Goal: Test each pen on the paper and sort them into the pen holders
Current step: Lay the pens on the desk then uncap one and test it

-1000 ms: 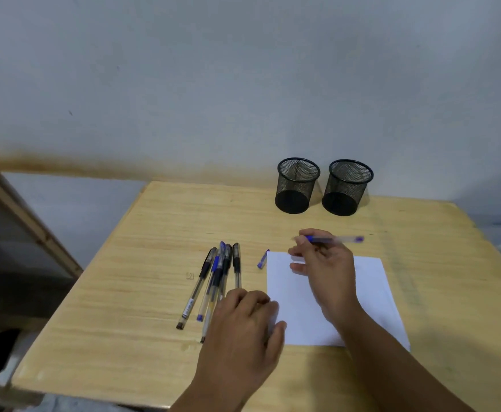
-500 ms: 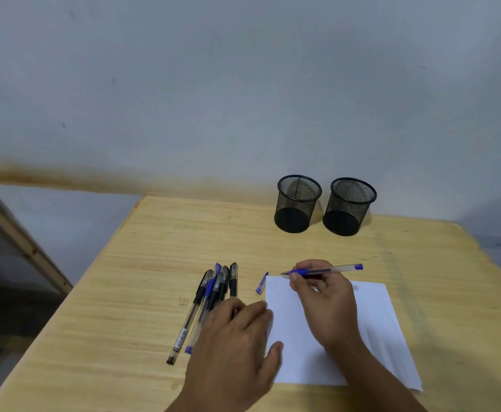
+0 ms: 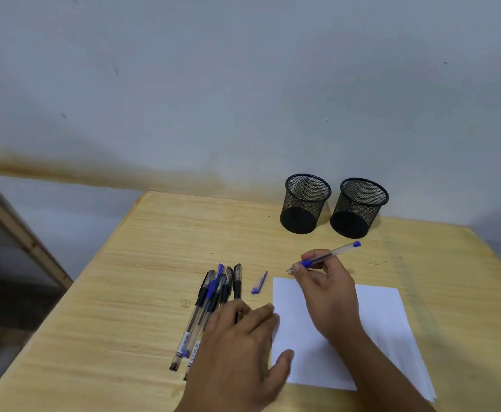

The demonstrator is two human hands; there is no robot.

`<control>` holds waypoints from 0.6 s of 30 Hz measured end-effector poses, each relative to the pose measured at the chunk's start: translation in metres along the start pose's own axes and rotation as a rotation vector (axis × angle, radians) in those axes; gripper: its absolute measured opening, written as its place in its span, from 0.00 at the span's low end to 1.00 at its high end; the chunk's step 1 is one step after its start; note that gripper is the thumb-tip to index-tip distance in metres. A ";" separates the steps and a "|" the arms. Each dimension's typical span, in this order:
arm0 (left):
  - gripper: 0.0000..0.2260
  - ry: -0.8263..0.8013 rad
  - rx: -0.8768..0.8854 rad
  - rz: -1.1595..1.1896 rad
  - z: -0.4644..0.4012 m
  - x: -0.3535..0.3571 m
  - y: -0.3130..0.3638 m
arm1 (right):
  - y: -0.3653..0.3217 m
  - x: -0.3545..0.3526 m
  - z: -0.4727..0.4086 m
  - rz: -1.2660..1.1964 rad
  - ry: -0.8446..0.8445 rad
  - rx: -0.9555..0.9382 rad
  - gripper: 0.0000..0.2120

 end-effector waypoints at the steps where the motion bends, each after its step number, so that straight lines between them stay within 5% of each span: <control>1: 0.20 -0.003 -0.001 -0.006 -0.001 0.001 0.000 | 0.001 -0.001 -0.001 0.007 -0.005 0.004 0.07; 18: 0.23 -0.024 0.018 -0.001 -0.006 0.004 -0.001 | -0.009 0.004 0.001 0.157 0.006 -0.101 0.10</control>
Point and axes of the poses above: each hand's wrist, its own z-axis away from the middle knuckle, its own x-axis out of the palm, y = z × x, the point moved 8 cm from there along -z, towards the middle knuckle, and after that the axes turned 11 degrees about -y, right-handed, at the moved point
